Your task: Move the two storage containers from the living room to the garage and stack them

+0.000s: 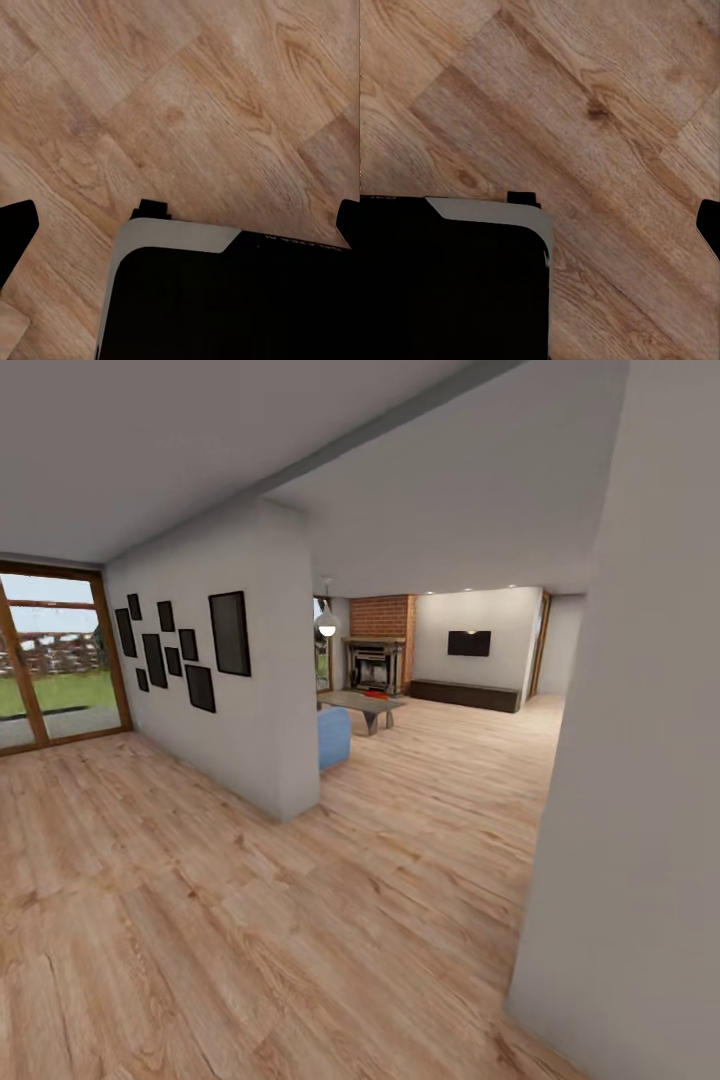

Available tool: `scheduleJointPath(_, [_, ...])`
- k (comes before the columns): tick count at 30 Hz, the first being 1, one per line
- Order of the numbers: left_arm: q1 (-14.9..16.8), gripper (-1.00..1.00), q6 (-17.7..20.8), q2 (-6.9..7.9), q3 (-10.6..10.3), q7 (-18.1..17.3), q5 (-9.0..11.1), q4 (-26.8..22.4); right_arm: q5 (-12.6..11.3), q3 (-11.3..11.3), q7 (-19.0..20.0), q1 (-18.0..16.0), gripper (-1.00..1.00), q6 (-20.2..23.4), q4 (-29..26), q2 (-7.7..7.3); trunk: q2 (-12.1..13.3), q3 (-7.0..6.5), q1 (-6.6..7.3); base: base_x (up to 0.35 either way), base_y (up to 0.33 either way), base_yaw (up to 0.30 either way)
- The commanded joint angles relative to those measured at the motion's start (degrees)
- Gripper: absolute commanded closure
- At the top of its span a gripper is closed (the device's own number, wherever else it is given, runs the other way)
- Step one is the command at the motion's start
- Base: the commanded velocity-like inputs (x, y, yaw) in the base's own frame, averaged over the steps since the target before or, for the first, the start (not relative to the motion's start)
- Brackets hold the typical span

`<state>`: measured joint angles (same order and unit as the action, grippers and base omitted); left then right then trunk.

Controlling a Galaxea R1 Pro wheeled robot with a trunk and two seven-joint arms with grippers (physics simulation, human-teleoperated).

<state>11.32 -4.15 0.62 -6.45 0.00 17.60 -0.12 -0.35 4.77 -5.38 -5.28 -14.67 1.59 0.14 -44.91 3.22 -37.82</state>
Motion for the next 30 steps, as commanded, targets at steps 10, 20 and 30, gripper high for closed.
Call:
scheduleJointPath(10, [0.05,-1.0,-0.22,-0.05,-0.49,0.0,0.51,0.04,-0.1,0.63,-0.25,-0.09,-1.0,-0.35,0.17,-0.2,-0.07,0.1,-0.05,0.323,0.0,0.146])
scheduleJointPath(20, [0.04,-1.0,-0.25,-0.02,-0.49,0.0,0.51,0.05,0.03,0.84,-0.25,-0.08,-1.0,-0.36,0.17,-0.31,-0.07,0.1,-0.05,0.322,0.0,0.01])
scheduleJointPath(30, [0.04,-1.0,-0.25,0.0,-0.49,0.0,0.51,0.05,-0.06,0.85,-0.25,-0.07,-1.0,-0.28,0.17,-0.38,-0.07,0.1,-0.05,0.322,0.0,0.0])
